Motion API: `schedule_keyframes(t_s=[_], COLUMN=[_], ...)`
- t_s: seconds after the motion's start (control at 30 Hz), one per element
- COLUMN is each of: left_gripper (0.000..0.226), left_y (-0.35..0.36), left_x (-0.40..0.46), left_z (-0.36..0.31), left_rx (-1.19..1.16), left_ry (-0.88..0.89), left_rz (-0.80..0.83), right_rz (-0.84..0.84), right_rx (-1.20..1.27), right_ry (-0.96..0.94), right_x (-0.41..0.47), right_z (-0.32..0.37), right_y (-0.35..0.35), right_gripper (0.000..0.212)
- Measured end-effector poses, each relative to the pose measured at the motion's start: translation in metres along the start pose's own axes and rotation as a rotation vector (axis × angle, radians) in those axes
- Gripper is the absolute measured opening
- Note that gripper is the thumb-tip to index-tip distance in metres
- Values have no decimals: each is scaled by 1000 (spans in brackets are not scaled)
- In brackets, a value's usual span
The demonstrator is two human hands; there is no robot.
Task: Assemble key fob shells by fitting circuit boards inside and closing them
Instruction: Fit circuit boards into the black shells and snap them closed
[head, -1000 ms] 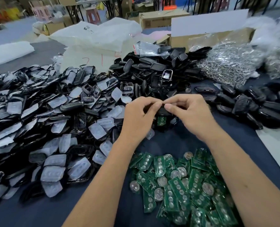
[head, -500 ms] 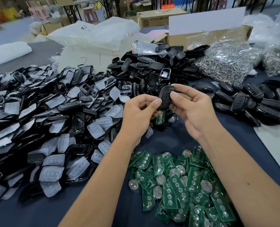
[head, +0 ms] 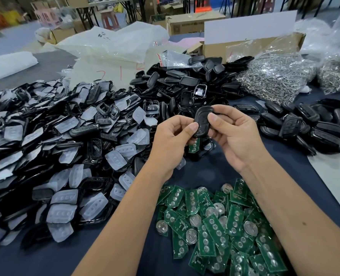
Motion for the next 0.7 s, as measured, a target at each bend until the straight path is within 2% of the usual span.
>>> schedule_keyframes(t_s=[0.2,0.37,0.53,0.7], left_gripper=[14,14,16,14], left_y=[-1,0,-4,-3], left_x=[1,2,2,2], left_z=[0,1,1,0], left_rx=[46,-30,-62,-84], left_ry=[-27,-92,-63,-73], left_rz=[8,25,-22,0], right_rz=[-33,-6,78,101], right_rx=[-22,-8,-51,-89], right_ry=[14,63,86,46], right_x=[0,0,0,1], right_z=[-1,-1,-1,1], right_y=[1,1,2,-2], right_gripper=[21,26,24,39])
Point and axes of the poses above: each hand's wrist, its own x-axis towards the middle knuckle, its own y-axis out of the palm, z = x × y, the point moved 2 cm from there along x, towards the middle knuckle, and after that the axes turned 9 degrees about y, right-handed, at the moved point
